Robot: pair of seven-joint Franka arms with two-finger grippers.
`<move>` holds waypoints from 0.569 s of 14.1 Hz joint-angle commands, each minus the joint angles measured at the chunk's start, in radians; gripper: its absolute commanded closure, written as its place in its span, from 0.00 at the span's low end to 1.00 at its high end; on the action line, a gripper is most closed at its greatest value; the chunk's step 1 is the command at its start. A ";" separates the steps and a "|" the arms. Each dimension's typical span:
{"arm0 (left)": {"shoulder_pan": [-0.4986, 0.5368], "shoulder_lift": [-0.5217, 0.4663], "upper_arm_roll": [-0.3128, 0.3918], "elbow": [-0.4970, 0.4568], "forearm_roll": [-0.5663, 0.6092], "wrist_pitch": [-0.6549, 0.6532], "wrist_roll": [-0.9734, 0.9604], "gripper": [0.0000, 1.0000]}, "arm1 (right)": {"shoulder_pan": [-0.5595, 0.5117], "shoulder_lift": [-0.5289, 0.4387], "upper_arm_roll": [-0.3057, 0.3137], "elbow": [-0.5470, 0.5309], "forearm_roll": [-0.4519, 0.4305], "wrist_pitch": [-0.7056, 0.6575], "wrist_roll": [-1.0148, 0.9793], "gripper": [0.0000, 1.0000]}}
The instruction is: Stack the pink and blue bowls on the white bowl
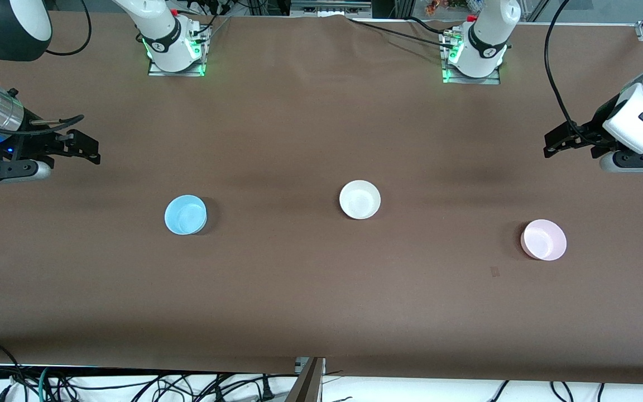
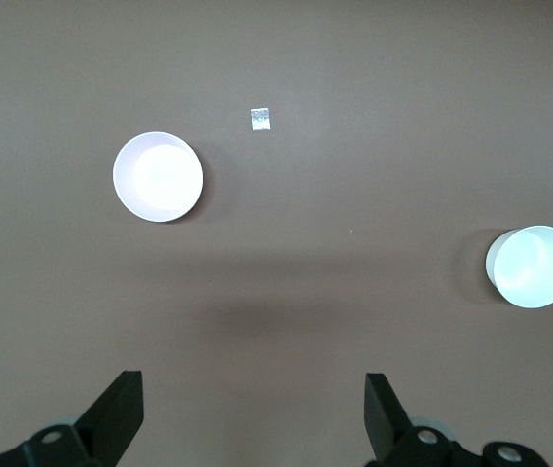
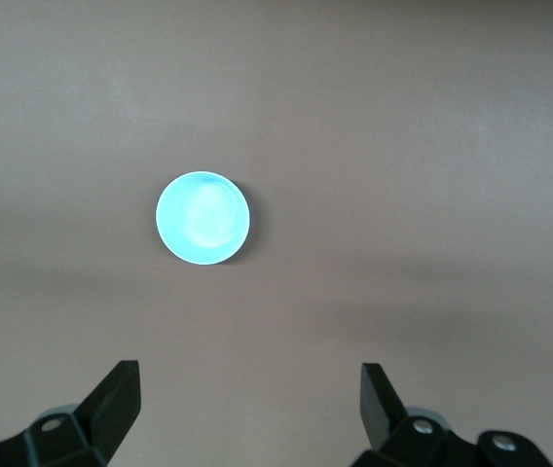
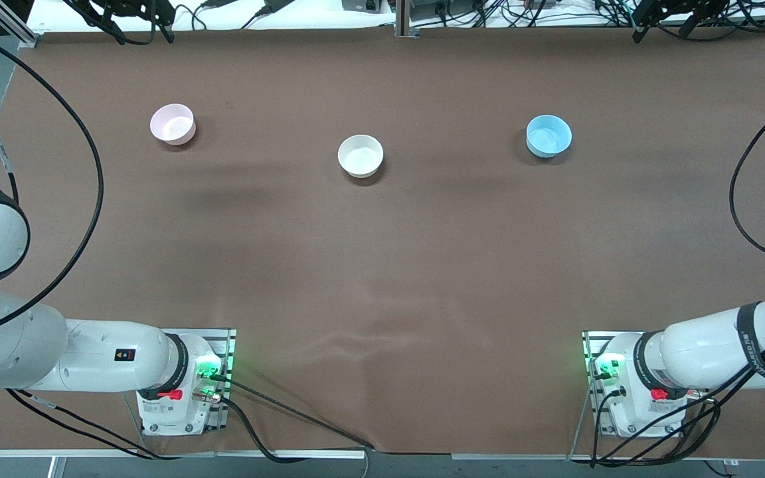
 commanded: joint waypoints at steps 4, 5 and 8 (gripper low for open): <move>-0.001 0.013 0.003 0.032 -0.010 -0.020 -0.008 0.00 | -0.001 -0.011 0.006 0.011 -0.018 -0.023 0.010 0.00; 0.000 0.013 0.003 0.032 -0.010 -0.021 -0.007 0.00 | -0.001 -0.011 0.006 0.011 -0.018 -0.023 0.010 0.00; 0.000 0.013 0.003 0.032 -0.010 -0.021 -0.007 0.00 | -0.001 -0.014 0.006 0.012 -0.014 -0.023 0.010 0.00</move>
